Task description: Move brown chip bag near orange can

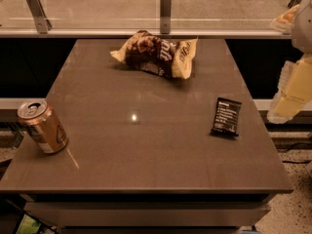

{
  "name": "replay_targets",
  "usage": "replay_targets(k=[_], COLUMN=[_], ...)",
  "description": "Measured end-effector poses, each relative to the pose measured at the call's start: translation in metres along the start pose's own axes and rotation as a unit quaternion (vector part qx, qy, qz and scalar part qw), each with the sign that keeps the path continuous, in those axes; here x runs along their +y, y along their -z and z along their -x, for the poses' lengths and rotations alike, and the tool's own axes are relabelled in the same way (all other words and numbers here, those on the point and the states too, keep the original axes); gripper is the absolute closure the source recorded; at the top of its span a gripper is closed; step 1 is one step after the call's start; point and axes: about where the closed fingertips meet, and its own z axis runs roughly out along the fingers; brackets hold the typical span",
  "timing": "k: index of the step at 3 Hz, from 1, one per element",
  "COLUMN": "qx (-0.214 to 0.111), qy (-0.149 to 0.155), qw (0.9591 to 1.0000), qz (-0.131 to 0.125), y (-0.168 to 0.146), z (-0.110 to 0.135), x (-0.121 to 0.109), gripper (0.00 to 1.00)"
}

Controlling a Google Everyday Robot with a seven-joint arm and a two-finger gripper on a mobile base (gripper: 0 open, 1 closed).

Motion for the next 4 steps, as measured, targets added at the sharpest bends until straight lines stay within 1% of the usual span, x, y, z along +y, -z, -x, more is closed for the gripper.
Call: replay_targets(k=[1, 2, 3, 4], qx=[0.000, -0.001, 0.002, 0.006], qy=[0.000, 0.000, -0.003, -0.012], qw=[1.0000, 1.0000, 0.9999, 0.9998], qz=[0.000, -0.010, -0.014, -0.017], y=[0.000, 0.002, -0.001, -0.007], z=[0.000, 0.013, 0.027, 0.041], x=[0.000, -0.006, -0.012, -0.017], gripper=[0.00, 0.00, 0.00, 0.00])
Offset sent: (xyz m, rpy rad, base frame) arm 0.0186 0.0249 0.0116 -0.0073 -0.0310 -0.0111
